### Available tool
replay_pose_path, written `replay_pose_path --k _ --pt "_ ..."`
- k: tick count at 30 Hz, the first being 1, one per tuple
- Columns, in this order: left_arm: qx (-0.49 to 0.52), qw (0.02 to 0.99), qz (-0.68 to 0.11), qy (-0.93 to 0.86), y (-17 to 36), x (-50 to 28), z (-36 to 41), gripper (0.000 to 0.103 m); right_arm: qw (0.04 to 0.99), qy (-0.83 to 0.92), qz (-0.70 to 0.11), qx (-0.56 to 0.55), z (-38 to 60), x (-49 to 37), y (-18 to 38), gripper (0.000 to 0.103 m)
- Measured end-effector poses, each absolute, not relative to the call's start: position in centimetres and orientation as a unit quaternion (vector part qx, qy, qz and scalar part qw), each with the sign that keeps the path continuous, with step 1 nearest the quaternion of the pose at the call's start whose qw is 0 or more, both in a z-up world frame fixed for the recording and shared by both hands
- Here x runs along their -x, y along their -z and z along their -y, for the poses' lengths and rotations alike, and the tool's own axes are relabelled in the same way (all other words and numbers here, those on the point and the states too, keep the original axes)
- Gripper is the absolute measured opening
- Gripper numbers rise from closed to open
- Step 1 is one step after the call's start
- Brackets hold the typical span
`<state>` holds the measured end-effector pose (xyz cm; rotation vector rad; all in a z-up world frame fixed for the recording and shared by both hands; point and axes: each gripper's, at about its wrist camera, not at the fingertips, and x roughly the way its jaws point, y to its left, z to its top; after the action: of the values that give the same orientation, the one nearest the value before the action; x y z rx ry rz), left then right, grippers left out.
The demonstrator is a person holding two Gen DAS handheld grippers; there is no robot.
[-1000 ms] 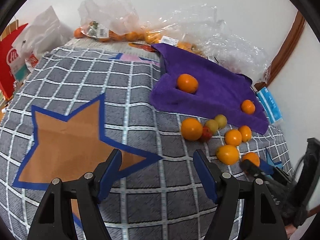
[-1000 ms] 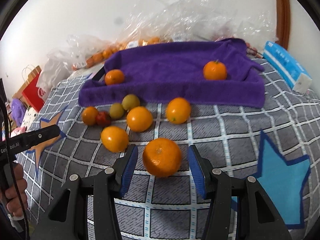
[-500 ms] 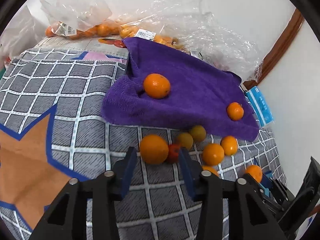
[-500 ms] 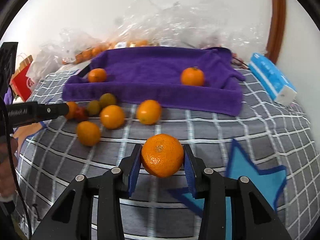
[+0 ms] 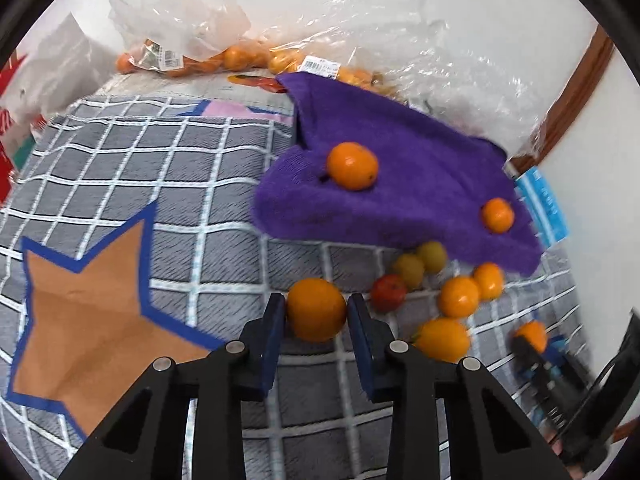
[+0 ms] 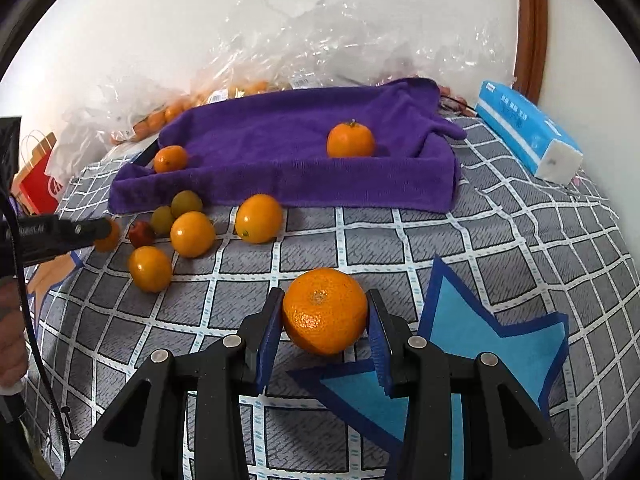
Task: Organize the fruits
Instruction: 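Grasp another large orange with the right tool while the left tool grasps an orange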
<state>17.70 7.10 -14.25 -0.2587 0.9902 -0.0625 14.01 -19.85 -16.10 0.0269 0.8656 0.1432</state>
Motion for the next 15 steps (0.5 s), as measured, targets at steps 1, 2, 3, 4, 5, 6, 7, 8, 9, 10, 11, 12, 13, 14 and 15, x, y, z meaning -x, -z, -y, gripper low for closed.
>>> replay_pose_path --k 1,2,3,4,5,6,7,8,9,10,11,12,13,14,15 --pt "0.120 0.873 -0.471 0.034 14.4 -17.6 -7.0 0.031 0.905 -0.070 -0.420 -0.012 19.8 -14.1 16.2 0.040" --pt "0.118 0.874 -0.470 0.037 14.5 -17.6 -7.0 0.031 0.903 -0.071 -0.423 -0.010 19.7 -14.2 16.3 0.040" --pt "0.114 0.874 -0.471 0.036 14.6 -17.7 -6.9 0.031 0.902 -0.072 -0.426 -0.009 19.6 -14.3 16.4 0.040" --pt "0.110 0.874 -0.472 0.034 14.8 -17.8 -6.8 0.031 0.901 -0.072 -0.427 -0.008 19.6 -14.4 16.4 0.040" --pt "0.105 0.875 -0.472 0.031 15.0 -17.8 -6.6 0.031 0.902 -0.072 -0.426 -0.008 19.5 -14.4 16.4 0.040" --pt "0.100 0.878 -0.467 0.029 15.2 -17.9 -6.5 0.031 0.900 -0.072 -0.429 -0.009 19.5 -14.5 16.5 0.041" --pt "0.094 0.885 -0.455 0.026 15.2 -17.8 -6.4 0.031 0.899 -0.074 -0.432 -0.012 19.6 -14.6 16.7 0.041" --pt "0.091 0.887 -0.452 0.025 15.3 -17.7 -6.3 0.031 0.898 -0.076 -0.433 -0.014 19.7 -14.7 16.7 0.041" --pt "0.087 0.891 -0.445 0.024 15.4 -17.6 -6.3 0.031 0.898 -0.076 -0.433 -0.015 19.7 -14.7 16.7 0.041" --pt "0.086 0.893 -0.440 0.023 15.5 -17.5 -6.3 0.031 0.898 -0.077 -0.433 -0.017 19.8 -14.7 16.7 0.041" --pt "0.084 0.896 -0.435 0.023 15.5 -17.4 -6.3 0.031 0.898 -0.077 -0.433 -0.021 19.9 -14.7 16.7 0.041" --pt "0.078 0.900 -0.429 0.023 15.6 -17.2 -6.2 0.030 0.898 -0.077 -0.433 -0.023 20.0 -14.8 16.8 0.041" --pt "0.073 0.903 -0.424 0.021 15.6 -17.0 -6.0 0.030 0.898 -0.077 -0.432 -0.026 20.1 -14.8 16.8 0.041" --pt "0.068 0.903 -0.424 0.019 15.7 -17.0 -5.9 0.030 0.898 -0.077 -0.432 -0.028 20.1 -14.7 16.8 0.041" --pt "0.068 0.903 -0.423 0.018 15.6 -16.9 -5.9 0.030 0.898 -0.077 -0.431 -0.029 20.2 -14.7 16.8 0.041"
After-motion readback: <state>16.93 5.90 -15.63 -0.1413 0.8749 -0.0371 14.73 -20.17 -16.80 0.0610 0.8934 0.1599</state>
